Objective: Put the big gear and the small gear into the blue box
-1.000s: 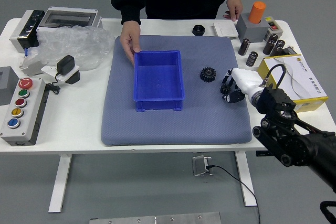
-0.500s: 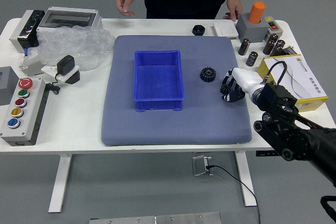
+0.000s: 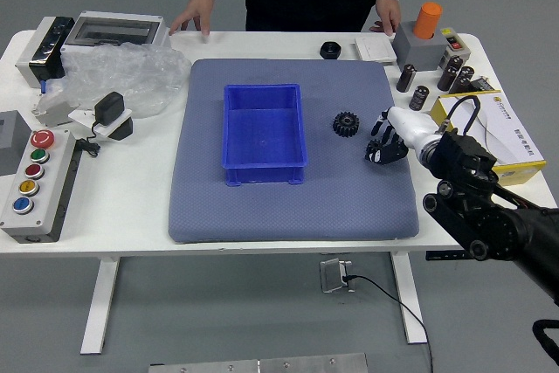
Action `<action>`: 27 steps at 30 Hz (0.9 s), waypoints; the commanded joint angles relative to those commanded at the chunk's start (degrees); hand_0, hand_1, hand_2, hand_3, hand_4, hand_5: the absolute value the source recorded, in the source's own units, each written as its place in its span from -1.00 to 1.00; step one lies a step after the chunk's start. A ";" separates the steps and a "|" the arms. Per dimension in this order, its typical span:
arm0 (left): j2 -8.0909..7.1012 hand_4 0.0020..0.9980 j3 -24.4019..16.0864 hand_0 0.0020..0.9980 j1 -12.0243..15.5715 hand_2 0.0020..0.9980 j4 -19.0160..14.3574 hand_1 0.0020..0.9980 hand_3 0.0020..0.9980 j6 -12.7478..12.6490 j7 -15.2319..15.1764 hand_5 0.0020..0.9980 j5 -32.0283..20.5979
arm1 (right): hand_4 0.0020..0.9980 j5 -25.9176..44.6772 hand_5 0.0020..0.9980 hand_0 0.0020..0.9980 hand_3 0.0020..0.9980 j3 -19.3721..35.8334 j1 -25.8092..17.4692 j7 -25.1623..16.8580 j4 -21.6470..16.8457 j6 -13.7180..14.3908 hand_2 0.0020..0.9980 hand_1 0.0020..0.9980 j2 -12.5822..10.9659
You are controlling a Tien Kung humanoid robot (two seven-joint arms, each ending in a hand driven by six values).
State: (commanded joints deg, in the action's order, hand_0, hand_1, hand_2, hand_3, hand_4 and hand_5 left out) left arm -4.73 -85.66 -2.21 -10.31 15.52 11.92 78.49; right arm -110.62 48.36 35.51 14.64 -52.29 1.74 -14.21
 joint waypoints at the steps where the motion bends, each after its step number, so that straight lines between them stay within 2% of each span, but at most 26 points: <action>1: 0.00 0.56 -0.04 0.72 -0.02 0.68 0.00 0.66 0.74 -0.02 -0.04 -0.38 0.03 | 0.79 0.23 -0.55 0.23 0.07 0.05 0.02 -0.11 0.08 -0.04 -0.06 -0.11 -0.01; 14: -0.01 0.56 -0.07 0.72 0.03 0.68 0.00 0.65 0.74 -0.05 -0.01 -0.38 -0.10 | 0.84 1.60 -0.53 0.22 0.15 0.42 0.38 -0.84 0.40 -1.11 -0.03 -0.08 -0.32; 15: -0.01 0.56 -0.08 0.72 0.02 0.67 0.00 0.65 0.74 -0.06 -0.02 -0.38 -0.10 | 0.67 1.61 -0.40 0.22 0.21 0.42 0.40 -0.82 0.39 -1.22 0.00 -0.06 -0.32; 20: 0.00 0.56 -0.17 0.72 -0.08 0.67 0.00 0.65 0.74 -0.07 -0.11 -0.38 0.00 | 0.67 1.60 -0.40 0.22 0.21 0.43 0.56 -0.65 0.34 -1.79 0.00 -0.06 -0.35; 21: 0.00 0.56 -0.19 0.72 -0.08 0.67 0.00 0.65 0.74 -0.07 -0.11 -0.38 0.01 | 0.66 1.58 -0.32 0.21 0.23 0.44 0.59 -0.62 0.33 -1.91 0.02 -0.06 -0.35; 27: -0.07 0.56 -0.07 0.72 -0.10 0.67 0.00 0.65 0.74 -0.07 -0.14 -0.38 -0.12 | 0.68 1.41 -0.29 0.20 0.23 0.51 0.65 -0.45 0.28 -2.40 0.03 -0.06 -0.48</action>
State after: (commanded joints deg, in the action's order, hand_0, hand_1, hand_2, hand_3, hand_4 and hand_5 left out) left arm -4.80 -85.74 -2.31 -10.31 15.45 11.79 78.37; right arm -109.21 48.87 36.16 14.19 -52.01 -0.66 -14.70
